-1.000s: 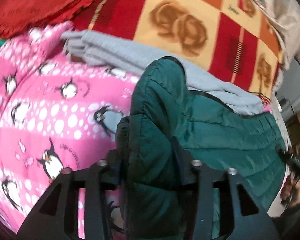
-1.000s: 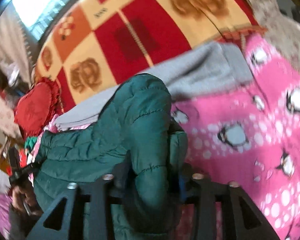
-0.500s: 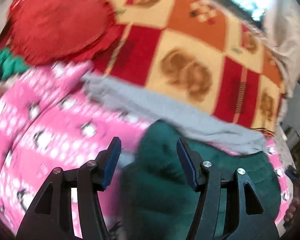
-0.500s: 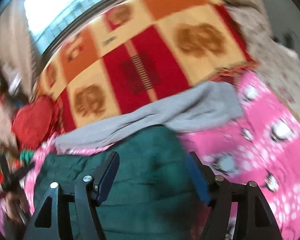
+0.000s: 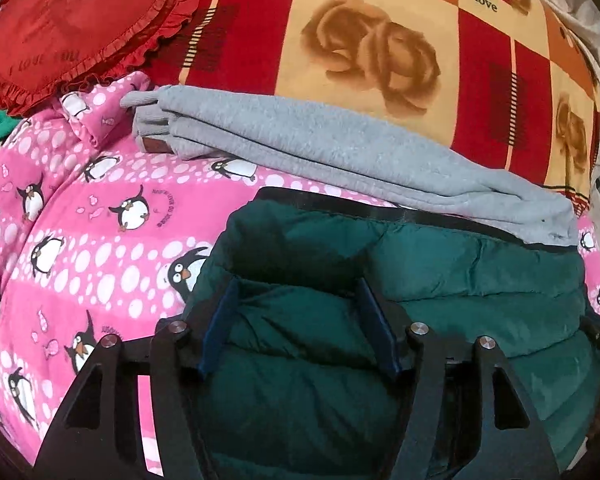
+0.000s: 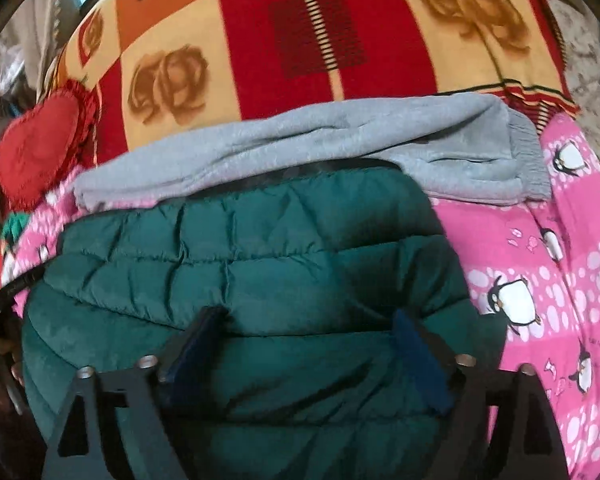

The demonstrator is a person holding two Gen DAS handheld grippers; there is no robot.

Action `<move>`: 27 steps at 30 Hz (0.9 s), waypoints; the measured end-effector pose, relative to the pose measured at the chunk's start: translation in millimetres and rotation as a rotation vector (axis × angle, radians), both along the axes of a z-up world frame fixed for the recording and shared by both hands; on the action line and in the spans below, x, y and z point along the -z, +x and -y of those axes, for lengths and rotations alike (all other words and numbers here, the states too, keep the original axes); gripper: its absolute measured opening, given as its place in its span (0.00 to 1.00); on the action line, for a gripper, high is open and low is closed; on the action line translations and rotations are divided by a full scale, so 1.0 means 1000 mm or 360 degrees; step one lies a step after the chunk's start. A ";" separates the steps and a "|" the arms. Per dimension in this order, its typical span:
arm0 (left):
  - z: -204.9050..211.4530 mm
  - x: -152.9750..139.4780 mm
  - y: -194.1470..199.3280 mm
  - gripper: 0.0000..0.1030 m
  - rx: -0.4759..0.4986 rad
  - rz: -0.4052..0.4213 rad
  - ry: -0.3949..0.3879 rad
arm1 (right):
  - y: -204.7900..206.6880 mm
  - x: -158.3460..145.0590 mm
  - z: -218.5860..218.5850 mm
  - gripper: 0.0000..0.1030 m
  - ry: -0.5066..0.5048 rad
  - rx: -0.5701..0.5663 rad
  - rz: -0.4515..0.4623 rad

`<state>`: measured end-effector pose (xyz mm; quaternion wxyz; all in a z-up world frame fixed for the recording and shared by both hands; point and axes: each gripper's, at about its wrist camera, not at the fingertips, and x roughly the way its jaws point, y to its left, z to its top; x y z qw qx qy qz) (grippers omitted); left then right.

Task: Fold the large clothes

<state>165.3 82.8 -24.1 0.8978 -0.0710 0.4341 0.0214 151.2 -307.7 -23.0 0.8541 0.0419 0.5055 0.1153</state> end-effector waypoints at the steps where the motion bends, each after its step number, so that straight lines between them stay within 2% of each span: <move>1: 0.000 0.002 0.001 0.62 0.0001 -0.0007 -0.0001 | 0.000 0.001 -0.003 0.94 -0.0021 -0.0009 0.0004; 7: -0.005 0.004 0.004 0.65 -0.0004 -0.0008 -0.0063 | -0.001 0.002 -0.001 1.00 0.0000 -0.0005 0.0012; 19: -0.012 0.006 0.003 0.66 -0.0014 0.0014 -0.0179 | -0.004 0.003 -0.007 1.00 -0.0036 0.0001 0.0054; 23: -0.010 0.006 0.003 0.66 -0.0015 0.0014 -0.0150 | -0.004 0.003 -0.007 1.00 -0.0044 0.0002 0.0060; 27: 0.001 0.004 0.005 0.67 -0.0011 -0.0002 -0.0007 | -0.005 0.004 -0.008 1.00 -0.0051 0.0001 0.0060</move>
